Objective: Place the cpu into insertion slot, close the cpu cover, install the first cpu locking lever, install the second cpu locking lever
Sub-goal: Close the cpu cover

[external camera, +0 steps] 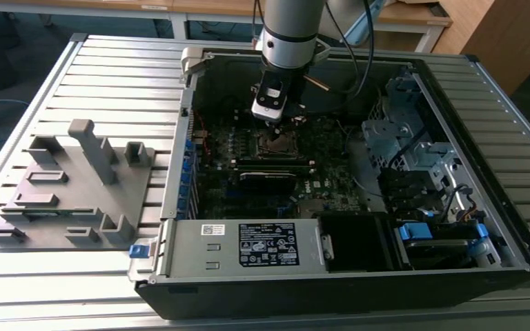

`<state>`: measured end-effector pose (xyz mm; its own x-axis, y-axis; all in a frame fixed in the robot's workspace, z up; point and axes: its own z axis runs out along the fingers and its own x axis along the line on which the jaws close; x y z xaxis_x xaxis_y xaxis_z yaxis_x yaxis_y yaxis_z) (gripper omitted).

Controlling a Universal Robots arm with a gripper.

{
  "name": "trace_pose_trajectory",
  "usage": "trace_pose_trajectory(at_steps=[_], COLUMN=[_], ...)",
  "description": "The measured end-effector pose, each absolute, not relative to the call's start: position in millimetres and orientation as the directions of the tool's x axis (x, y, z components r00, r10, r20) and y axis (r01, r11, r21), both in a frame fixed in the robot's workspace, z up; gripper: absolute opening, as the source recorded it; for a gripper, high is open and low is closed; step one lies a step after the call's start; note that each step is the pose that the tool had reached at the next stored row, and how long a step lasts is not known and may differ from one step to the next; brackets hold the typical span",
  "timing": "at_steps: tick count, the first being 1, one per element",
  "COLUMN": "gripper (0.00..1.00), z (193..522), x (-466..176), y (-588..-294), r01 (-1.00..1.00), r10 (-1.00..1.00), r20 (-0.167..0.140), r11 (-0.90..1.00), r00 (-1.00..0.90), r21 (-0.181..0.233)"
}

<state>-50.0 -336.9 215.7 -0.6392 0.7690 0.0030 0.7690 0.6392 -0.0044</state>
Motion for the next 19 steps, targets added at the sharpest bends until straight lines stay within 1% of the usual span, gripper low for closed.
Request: trace_pose_trajectory(at_steps=[19], gripper=[0.1], z=[215.6], x=[-50.0], y=[-336.9], r01=[0.67], r10=[0.67], r20=[0.003], r11=[0.743], r00=[-0.743], r21=[-0.004])
